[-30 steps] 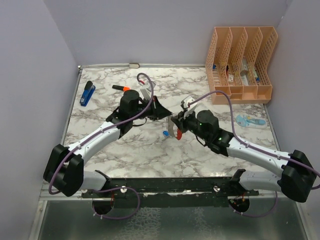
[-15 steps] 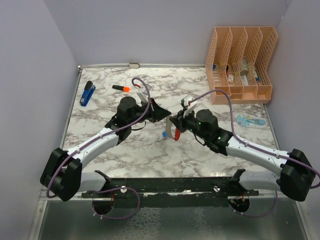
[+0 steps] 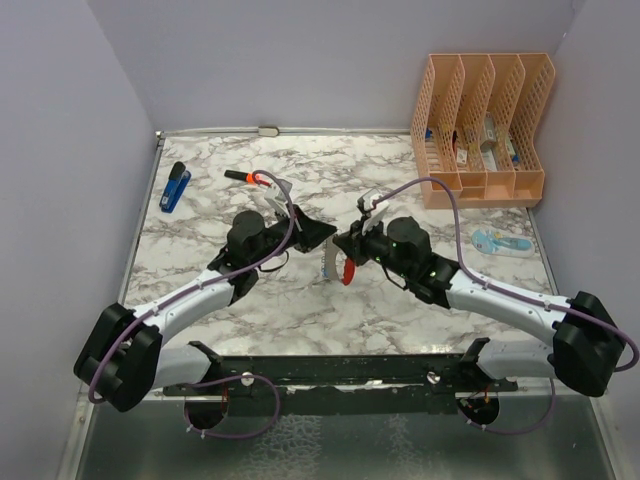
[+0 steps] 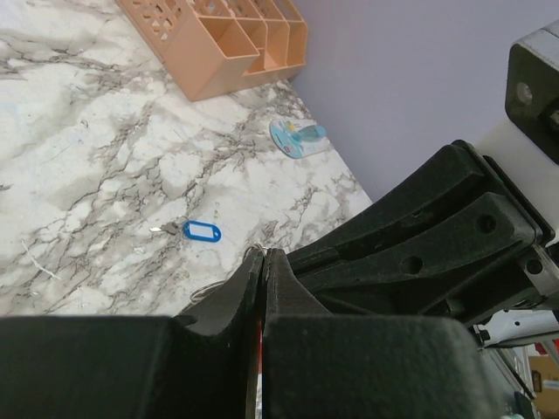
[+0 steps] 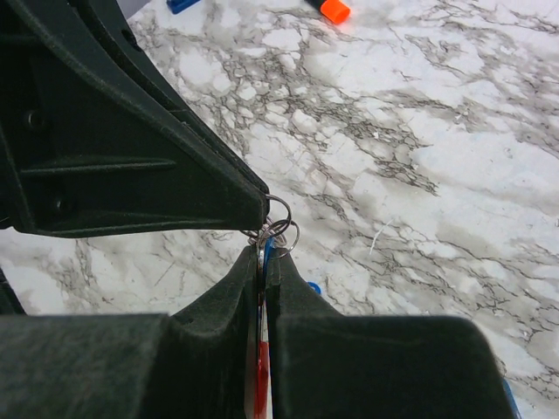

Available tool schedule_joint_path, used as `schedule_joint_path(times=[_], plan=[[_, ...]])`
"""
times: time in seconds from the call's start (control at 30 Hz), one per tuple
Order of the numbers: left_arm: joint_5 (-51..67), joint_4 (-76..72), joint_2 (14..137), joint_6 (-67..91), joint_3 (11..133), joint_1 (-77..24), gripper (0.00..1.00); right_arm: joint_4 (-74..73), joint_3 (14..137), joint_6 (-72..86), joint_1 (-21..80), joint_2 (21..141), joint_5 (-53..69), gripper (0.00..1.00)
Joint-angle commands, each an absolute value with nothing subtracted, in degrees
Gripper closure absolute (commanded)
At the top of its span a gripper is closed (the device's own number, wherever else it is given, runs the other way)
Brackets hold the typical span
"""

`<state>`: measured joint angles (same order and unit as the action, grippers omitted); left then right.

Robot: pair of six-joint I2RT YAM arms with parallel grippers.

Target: Put the keys on the keyring

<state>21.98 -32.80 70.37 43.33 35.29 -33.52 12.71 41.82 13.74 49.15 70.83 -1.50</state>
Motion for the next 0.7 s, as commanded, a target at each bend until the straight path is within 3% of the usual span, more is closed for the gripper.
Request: schedule_joint_path(times=[0.0, 0.67], plan=[[19.34, -37.77, 68.93, 42.65, 31.74, -34.45, 1.00, 24.35, 41.43, 16.51, 50.71, 68.05, 5.18, 0.99], [17.56, -47.60, 73.45, 43.02, 30.33, -34.80, 1.00, 27.31, 43.72, 17.55, 51.68, 72.95, 15.98, 0.98]])
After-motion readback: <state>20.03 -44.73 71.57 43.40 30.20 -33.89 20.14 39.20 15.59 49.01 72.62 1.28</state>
